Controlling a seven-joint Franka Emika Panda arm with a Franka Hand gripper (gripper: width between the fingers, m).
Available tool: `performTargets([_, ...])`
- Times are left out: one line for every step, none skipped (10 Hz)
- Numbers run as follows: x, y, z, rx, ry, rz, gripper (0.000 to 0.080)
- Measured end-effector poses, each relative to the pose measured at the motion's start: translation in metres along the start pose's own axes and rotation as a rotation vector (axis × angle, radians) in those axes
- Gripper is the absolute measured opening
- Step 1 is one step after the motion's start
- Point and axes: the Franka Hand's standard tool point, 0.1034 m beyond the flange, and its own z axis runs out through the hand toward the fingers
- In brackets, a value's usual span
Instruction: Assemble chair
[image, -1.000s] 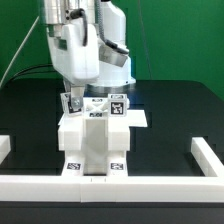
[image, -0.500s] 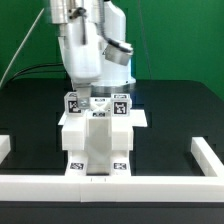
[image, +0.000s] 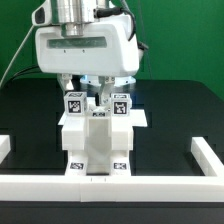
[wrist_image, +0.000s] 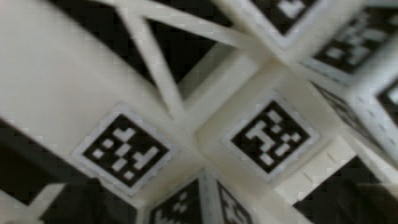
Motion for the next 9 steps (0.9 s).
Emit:
performTargets([0.0,0.0002,0.0005,-0.001,0.0,-0.042,0.0649])
performTargets([0.0002,0.0005,0.0005,-0.001,0.0,-0.119,0.0649])
performTargets([0.0013,0.0018,0.0003,-0.001,0.0,-0.228,0.0649])
performTargets([0.0026,0.0012,-0.0002,-0.001,0.003,-0.312,0.0649])
performTargets([0.0024,0.0014,0.0001,0.0,0.003,-0.298,0.0649])
performTargets([0.0024,0.0017,0.0004,-0.001,0.002,-0.282,0.0519])
performTargets([0.0024,0.0018,0.0005,-0.001,0.002,-0.281,0.038])
performTargets([0.0023,0.0019,0.0008,-0.002,0.002,-0.247,0.0246])
performTargets([0.002,0.0018,0.001,-0.001,0.001,-0.183,0.0246])
